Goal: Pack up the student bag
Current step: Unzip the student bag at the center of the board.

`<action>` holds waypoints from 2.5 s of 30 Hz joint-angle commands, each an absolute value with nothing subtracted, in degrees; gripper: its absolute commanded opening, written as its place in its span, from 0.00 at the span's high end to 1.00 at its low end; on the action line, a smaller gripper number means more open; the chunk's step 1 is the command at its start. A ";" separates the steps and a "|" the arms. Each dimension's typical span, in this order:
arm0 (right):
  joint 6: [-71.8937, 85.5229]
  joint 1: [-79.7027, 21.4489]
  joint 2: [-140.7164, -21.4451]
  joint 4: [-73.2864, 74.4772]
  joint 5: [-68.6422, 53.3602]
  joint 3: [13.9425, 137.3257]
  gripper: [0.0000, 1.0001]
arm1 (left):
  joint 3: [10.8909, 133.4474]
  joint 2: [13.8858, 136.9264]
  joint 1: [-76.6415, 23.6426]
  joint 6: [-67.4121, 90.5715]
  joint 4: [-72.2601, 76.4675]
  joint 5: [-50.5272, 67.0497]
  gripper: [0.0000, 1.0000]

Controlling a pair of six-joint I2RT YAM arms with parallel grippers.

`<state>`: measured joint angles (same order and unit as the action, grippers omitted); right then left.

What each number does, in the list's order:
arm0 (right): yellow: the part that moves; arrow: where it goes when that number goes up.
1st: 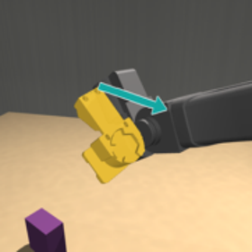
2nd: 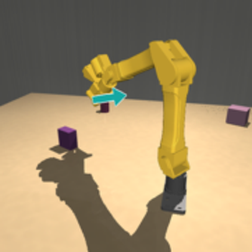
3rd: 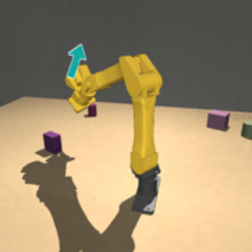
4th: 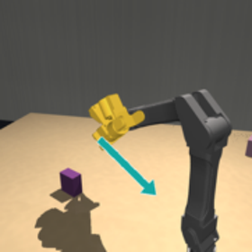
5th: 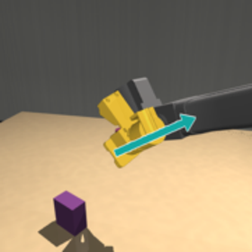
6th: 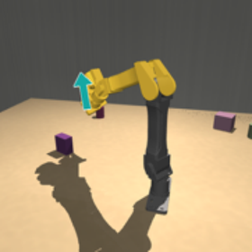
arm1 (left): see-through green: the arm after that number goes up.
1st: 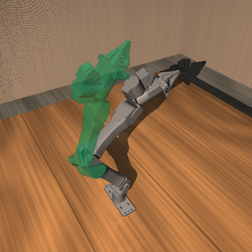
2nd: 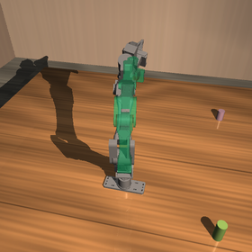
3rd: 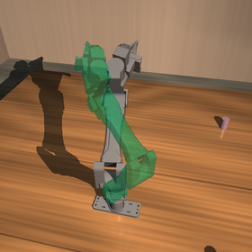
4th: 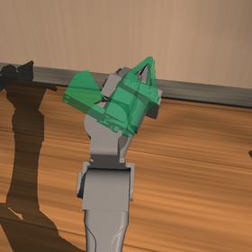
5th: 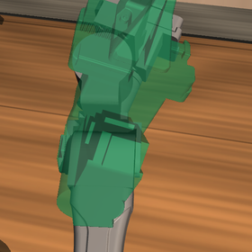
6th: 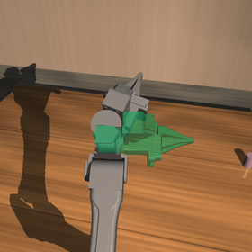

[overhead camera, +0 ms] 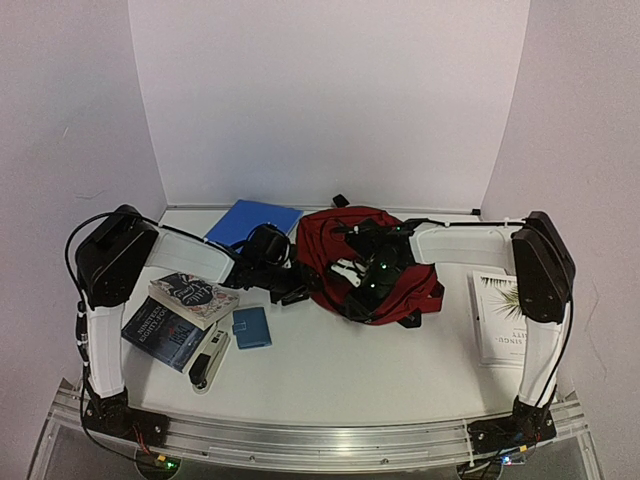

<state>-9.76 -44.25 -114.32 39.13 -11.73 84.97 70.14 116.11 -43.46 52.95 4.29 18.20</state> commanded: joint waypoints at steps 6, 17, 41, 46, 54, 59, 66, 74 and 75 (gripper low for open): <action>-6.42 -38.34 -120.31 42.48 -23.65 88.34 0.75 | 59.32 105.25 -43.74 48.77 20.61 17.91 0.53; -5.95 -38.23 -123.44 44.17 -24.39 91.95 0.53 | 61.50 106.49 -46.35 46.75 17.78 19.39 0.53; -42.59 -40.44 -100.16 44.84 -26.60 77.57 0.38 | 63.45 108.07 -44.64 56.09 9.88 17.42 0.52; -38.65 -40.70 -99.45 43.61 -25.19 76.32 0.40 | 68.49 109.38 -44.45 54.96 5.35 15.92 0.49; -18.57 -40.37 -93.81 43.43 -26.19 67.74 0.41 | 86.81 117.70 -43.00 49.91 -14.54 11.04 0.28; -13.93 -36.80 -91.89 43.50 -22.93 65.67 0.41 | 95.50 122.10 -41.00 49.36 -21.20 7.33 0.10; -9.50 -28.56 -97.28 43.35 -23.76 66.17 0.39 | 111.73 133.83 -39.21 46.32 -32.01 8.84 0.16; -9.60 -24.85 -110.69 41.63 -22.84 77.46 0.36 | 111.21 135.93 -39.48 44.69 -34.06 14.59 0.64; -9.74 -24.33 -112.15 41.54 -22.97 79.58 0.35 | 108.68 134.59 -39.72 44.84 -32.70 15.13 0.70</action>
